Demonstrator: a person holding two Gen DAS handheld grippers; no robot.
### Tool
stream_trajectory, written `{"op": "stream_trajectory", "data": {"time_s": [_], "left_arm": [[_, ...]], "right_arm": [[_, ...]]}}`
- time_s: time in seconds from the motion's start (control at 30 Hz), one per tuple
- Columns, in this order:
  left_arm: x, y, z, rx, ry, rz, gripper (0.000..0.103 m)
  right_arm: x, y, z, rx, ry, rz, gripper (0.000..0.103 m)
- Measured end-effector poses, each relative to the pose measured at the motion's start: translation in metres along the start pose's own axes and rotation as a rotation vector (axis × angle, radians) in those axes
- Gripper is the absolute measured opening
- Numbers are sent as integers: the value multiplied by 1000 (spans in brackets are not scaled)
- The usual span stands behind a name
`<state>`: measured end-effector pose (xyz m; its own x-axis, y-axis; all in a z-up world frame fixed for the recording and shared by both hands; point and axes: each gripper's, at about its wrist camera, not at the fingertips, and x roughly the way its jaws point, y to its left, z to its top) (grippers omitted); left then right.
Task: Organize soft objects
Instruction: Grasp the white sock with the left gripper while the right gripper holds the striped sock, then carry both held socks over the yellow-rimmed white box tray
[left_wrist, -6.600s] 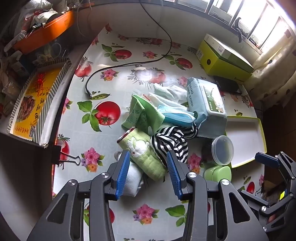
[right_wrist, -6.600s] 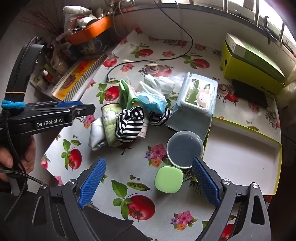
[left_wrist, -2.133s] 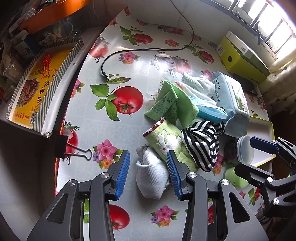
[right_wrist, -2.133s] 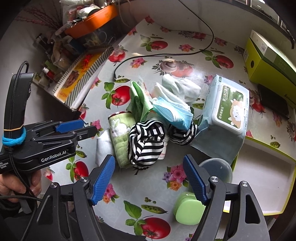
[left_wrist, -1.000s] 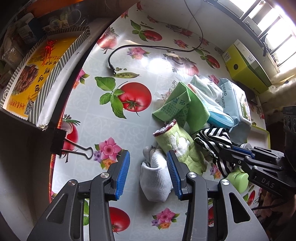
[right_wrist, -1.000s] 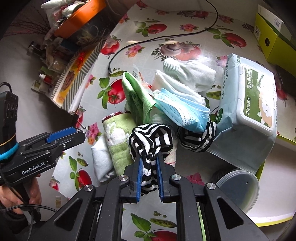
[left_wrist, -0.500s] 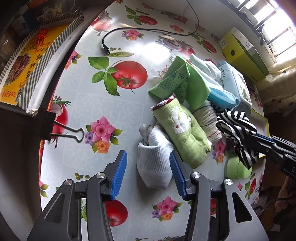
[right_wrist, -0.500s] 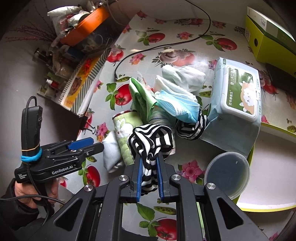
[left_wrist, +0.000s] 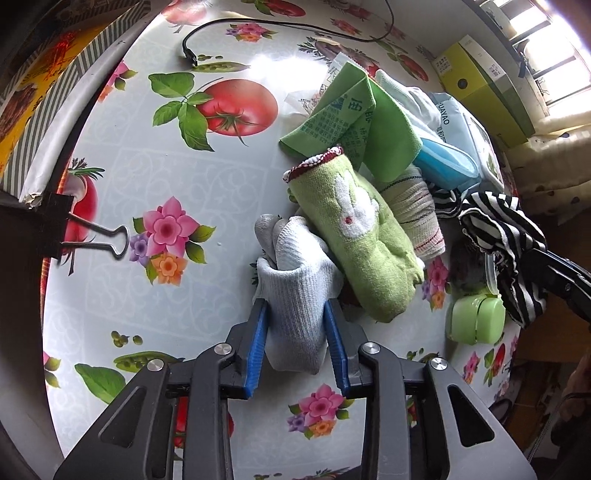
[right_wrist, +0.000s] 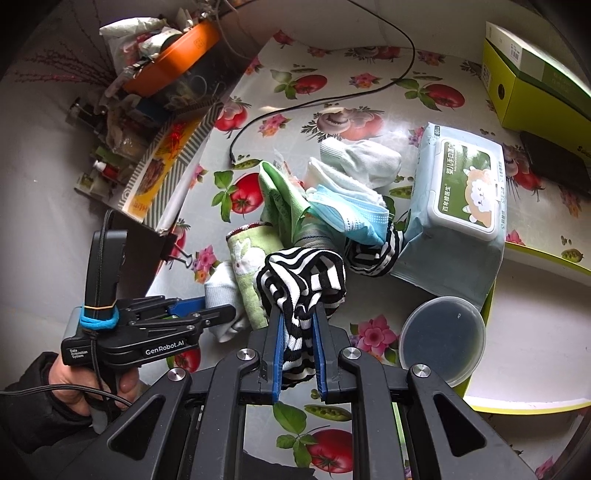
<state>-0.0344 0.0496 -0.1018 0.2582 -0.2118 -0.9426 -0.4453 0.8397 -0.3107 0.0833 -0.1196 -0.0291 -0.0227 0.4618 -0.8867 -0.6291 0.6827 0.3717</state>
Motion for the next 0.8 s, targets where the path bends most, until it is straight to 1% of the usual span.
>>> {"op": "stream_trajectory", "data": {"time_s": [0.03,0.07,0.23,0.37,0.47,0.63,0.8], "left_arm": [[-4,2,-1,-7,-10,-4,27],[-8,4,-1,-17,-21,-10,26],[-33,13,-4,-44,-77,5,25],[-51,12,-4,-43,-114,15,25],[-60,0,2,-19,-140,19,25],[-74,-21,13,25,-181,0,24],[-87,-42,22,61,-210,-35,24]], "right_arm": [[-1,0,-1,0,-2,0,14],[-2,0,-1,0,-5,1,14],[-10,-1,-4,5,-25,4,14],[-20,-5,-7,17,-48,3,14],[-29,-10,-9,32,-72,1,14],[-45,-23,-15,71,-113,-7,14],[-61,-40,-23,112,-152,-15,14]]}}
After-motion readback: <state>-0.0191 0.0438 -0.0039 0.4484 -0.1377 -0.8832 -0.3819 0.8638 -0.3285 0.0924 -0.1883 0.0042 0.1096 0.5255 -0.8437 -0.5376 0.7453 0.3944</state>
